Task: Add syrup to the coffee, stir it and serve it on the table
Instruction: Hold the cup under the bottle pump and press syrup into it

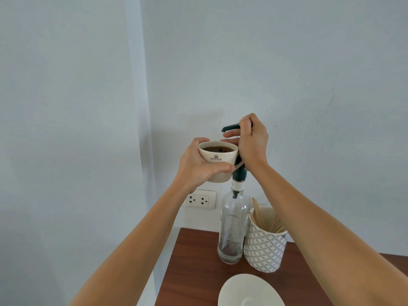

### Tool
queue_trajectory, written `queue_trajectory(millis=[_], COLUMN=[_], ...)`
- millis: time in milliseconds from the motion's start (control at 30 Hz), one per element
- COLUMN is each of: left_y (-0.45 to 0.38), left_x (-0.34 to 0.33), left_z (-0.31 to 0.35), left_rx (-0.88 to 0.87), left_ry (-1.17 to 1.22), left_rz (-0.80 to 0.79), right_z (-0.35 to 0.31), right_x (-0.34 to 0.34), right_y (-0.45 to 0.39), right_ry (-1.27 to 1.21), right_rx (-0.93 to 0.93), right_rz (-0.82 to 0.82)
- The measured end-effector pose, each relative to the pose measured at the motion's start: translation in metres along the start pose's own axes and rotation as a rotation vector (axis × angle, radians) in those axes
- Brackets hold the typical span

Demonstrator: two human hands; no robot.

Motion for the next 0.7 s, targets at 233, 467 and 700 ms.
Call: queue_trajectory(millis=[233,467,700], left_y=[0.0,0.0,0.009], left_x=[-0.001,-0.001,0.007], left_z=[-0.001,-0.002,0.005], left_rx=[0.006,0.014,0.005], left_ry=[-0.004,-0.01,-0.014], left_rz=[-0.006,-0.002,-0.002], right_z=[0.0,0.0,-0.009], right_x=[0.0,0.001,0.003], right_y=[0.0,0.0,0.007], right_ry=[0.012,0.02,0.015], right_rx=[0.0,0.01,0.025], right_rz=[0.002,0.004,-0.017])
Point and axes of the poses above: each hand's wrist, its own y-axis away from the middle knuckle, its own x-axis out of the back of the hand, z = x × y, the point moved 8 cm from there along -y, towards the middle knuckle, and after that the axes turned 13 degrees about z, right-handed, at the moved point
